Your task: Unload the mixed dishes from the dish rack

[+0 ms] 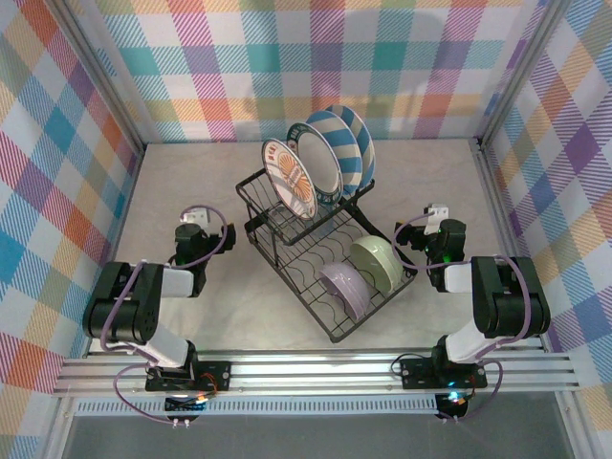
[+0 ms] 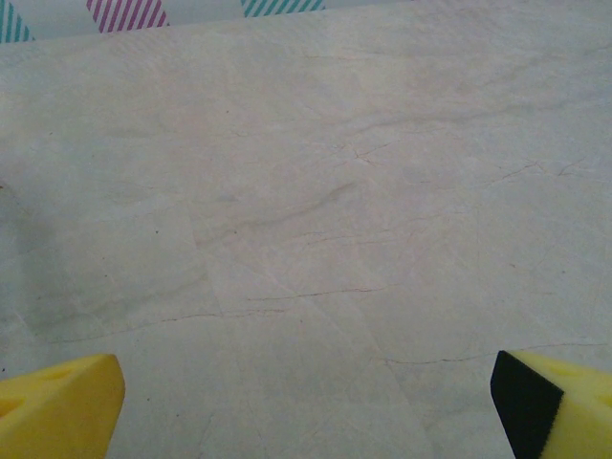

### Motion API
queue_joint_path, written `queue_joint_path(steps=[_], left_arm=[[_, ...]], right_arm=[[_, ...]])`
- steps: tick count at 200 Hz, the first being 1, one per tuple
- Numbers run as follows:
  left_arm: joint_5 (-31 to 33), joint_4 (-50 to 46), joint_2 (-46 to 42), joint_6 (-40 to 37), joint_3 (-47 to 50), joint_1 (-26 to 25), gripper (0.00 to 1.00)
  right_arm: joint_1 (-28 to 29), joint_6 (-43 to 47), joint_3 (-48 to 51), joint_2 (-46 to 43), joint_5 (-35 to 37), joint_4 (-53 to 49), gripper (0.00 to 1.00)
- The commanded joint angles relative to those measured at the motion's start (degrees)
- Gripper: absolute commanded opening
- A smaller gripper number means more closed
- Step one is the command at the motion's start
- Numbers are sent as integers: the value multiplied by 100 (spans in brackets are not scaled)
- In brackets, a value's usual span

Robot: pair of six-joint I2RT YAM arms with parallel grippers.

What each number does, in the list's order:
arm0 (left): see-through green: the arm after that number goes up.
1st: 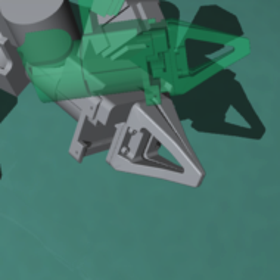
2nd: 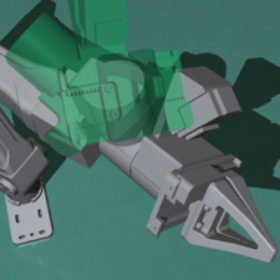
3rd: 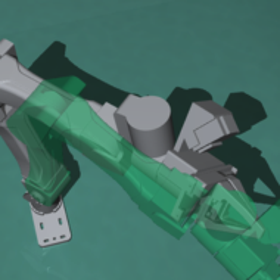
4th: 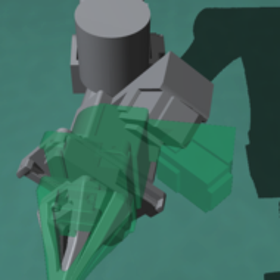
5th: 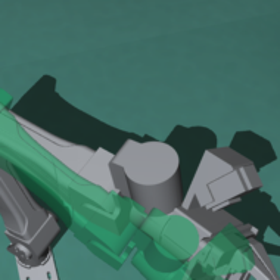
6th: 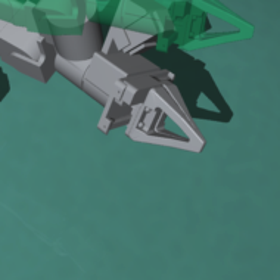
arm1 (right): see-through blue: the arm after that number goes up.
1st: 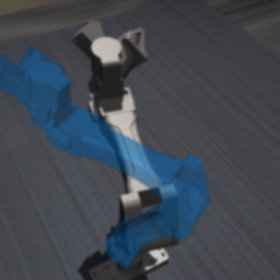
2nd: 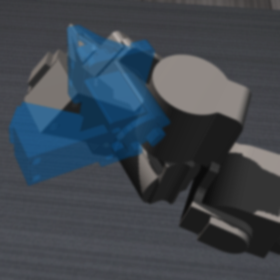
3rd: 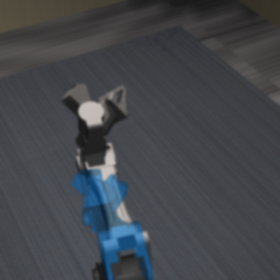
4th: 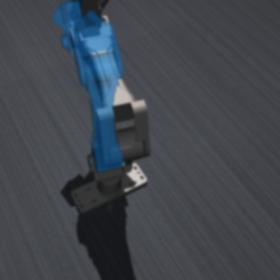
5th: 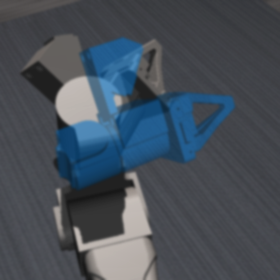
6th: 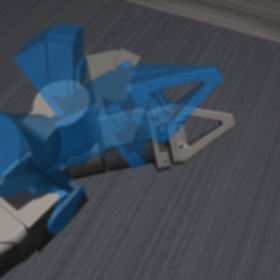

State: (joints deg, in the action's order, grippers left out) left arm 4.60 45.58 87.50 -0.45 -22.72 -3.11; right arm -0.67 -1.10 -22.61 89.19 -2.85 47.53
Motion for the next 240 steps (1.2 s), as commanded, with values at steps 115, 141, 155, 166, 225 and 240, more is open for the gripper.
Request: queue_joint_path(steps=[115, 141, 155, 166, 225, 240], left_arm=[[1156, -6631, -2291, 3166, -2284, 39, 100], [663, -7885, -2296, 3472, -2572, 30, 100], [440, -8304, -2382, 3573, -2546, 30, 100], [166, -8508, -2482, 3604, -2493, 23, 98], [-1310, -8257, -2330, 4262, -1857, -413, 48], [-1431, -8011, -2141, 4436, -1790, -635, 41]], right_arm=[[-47, -2700, -856, -2556, 2457, -3505, 99], [-261, -3938, -1219, -2844, 2171, -4876, 99], [-300, -4042, -1372, -2976, 1887, -5430, 99], [-302, -4032, -1478, -3036, 1795, -5867, 99], [-338, -3697, -1574, -3162, 837, -7202, 99], [-336, -3677, -1466, -3310, 748, -7357, 98]])
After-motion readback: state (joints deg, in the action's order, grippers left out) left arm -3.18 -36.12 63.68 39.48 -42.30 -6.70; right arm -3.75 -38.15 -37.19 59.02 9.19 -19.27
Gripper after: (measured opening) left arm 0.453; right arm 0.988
